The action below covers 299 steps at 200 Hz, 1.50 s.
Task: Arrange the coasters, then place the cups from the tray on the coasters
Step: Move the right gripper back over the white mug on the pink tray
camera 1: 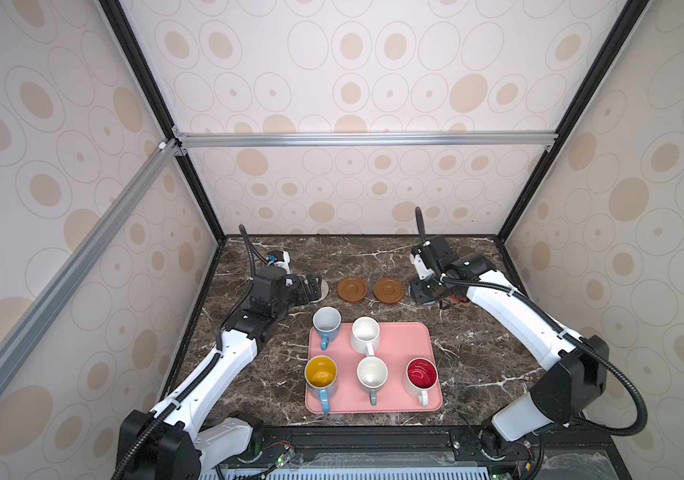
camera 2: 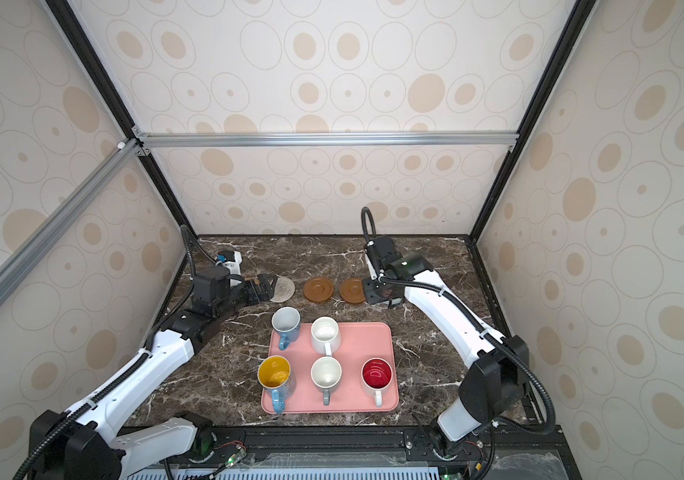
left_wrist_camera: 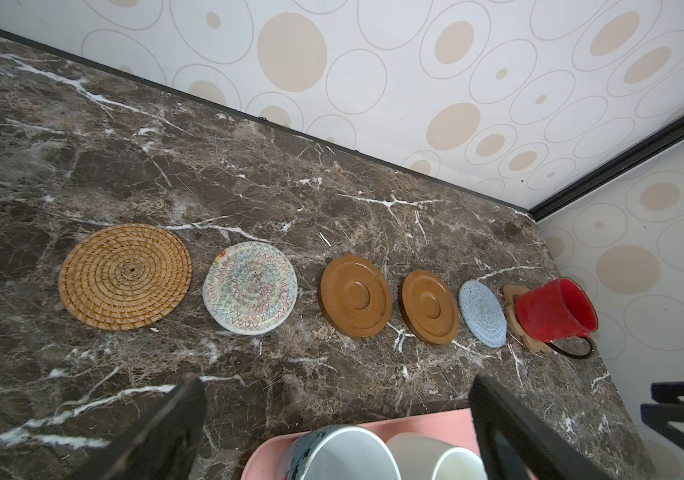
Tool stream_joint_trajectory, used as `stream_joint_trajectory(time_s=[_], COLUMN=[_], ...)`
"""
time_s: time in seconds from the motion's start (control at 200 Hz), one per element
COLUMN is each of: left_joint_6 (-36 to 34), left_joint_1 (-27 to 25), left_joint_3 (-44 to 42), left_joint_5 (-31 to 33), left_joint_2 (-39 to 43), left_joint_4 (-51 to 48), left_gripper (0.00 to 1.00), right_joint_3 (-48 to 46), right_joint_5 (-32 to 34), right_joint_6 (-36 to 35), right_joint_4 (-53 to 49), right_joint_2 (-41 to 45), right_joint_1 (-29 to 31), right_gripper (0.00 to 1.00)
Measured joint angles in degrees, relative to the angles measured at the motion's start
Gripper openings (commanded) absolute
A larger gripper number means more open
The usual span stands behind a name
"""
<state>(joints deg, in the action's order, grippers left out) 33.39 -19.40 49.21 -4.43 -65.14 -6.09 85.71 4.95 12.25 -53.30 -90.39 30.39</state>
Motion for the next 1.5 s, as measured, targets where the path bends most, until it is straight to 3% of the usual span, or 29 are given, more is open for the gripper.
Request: stream_joint_trajectory(time_s=[0.285,0.74,1.496], left_joint_6=[0.48,1.77,2.67], left_joint_1=[0.00,0.00,0.00], left_joint_3=[-0.22,-2.08,-2.89], left_joint_5=[0.00,-0.39,-0.55], left_joint_2=[0.00,0.02,0.02], left_joint_4=[0.42,1.75,2.25], left_gripper=[1.00,1.00,1.00], right_joint_3=[0.33,-0.57,-5.29], right_joint_5=[-0.11,-1.57,-4.15], right_joint_6=[4.48,10.86,13.66], right_joint_4=[-2.05,-1.88,0.24], right_joint_2=[-2.97,-6.03,-9.09], right_joint_1=[9.73,17.88,20.04], right_gripper=[0.44,0.44,0.44])
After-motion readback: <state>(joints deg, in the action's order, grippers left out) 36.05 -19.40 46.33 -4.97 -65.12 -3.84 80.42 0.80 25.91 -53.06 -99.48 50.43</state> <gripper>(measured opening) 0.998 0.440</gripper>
